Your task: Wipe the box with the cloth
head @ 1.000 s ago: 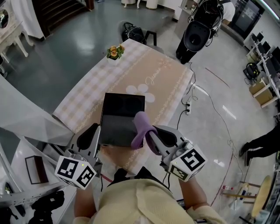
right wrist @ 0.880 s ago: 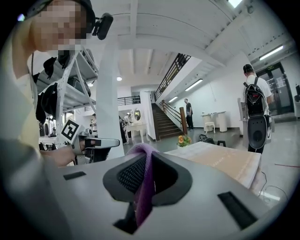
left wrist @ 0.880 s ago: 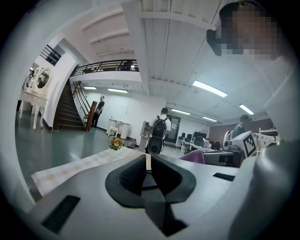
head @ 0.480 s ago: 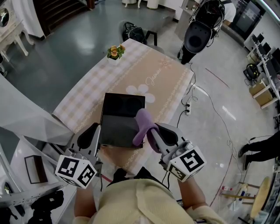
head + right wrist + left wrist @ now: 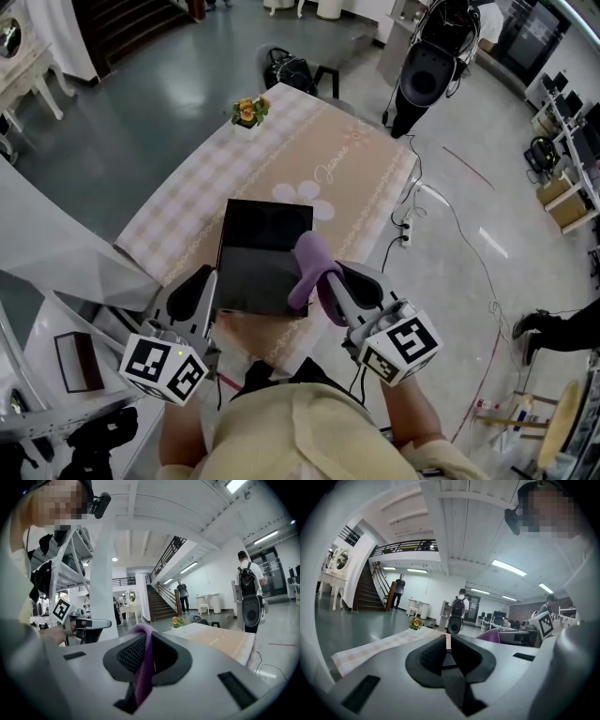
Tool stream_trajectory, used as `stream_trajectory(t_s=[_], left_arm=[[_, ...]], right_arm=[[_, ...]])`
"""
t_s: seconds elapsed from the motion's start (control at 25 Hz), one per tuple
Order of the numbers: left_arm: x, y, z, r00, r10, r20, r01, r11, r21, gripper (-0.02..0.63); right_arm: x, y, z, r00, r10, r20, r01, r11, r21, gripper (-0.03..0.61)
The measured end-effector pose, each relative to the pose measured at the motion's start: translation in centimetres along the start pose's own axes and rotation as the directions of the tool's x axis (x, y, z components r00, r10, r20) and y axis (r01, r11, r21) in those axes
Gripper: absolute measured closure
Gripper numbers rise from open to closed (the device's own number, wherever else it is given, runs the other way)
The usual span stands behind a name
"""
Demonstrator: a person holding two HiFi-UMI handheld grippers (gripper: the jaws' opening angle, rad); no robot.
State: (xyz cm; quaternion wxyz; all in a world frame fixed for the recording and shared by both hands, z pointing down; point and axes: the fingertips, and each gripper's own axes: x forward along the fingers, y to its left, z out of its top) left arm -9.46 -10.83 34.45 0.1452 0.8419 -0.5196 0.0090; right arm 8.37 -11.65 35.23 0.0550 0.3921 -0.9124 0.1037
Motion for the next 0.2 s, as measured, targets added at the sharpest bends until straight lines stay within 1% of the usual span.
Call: stream_trajectory(t_s=[0.2], left_arm=[[0.03,0.15,-0.35,1.000,-0.004,-0.006,0.004,1.000,0.007,0.568]], right_arm=[[0.30,-0.34,-0.53,1.000,-0.016,-0.007,0.016,1.000,0.007,0.533]])
